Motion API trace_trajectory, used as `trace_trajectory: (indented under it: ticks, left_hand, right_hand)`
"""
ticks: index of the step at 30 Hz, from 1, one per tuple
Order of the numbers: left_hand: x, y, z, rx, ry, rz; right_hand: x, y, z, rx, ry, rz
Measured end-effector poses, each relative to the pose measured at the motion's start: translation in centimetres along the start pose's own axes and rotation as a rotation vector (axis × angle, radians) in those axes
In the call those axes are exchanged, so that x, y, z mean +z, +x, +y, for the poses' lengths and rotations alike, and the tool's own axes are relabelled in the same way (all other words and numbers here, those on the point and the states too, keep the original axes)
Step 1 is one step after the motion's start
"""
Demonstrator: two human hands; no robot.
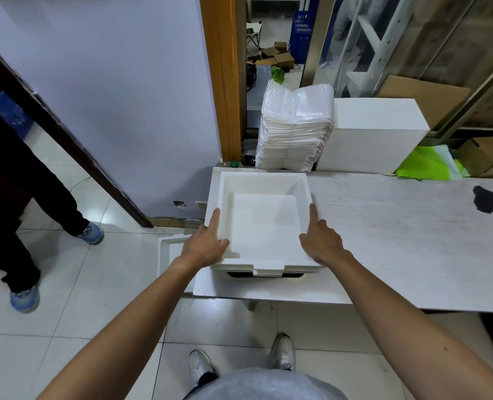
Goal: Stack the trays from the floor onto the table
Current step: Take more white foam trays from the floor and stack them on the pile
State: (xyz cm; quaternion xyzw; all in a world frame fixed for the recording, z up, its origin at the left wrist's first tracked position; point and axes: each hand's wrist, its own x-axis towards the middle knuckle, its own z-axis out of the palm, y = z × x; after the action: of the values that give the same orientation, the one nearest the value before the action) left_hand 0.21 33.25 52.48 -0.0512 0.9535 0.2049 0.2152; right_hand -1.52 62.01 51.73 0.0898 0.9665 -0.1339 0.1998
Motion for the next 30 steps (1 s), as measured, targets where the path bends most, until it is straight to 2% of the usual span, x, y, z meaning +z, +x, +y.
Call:
trace_trajectory:
  ticks: [15, 24, 30]
  left_hand:
    - [0.7, 0.2, -0.1, 0.004, 0.083, -0.013]
    - [-3.3, 3.7, 0.9, 0.034, 0.096, -0.058]
    - [-4.9, 5.1, 1.2, 0.03, 0.144, -0.133]
  right_hand:
    - [1.3, 0.7, 0.1, -0.004, -0.02, -0.005]
    - [-2.6, 4.1, -0.6, -0.076, -0.1, -0.031]
    - [-2.2, 4.5, -0.5, -0.052, -0.065, -0.071]
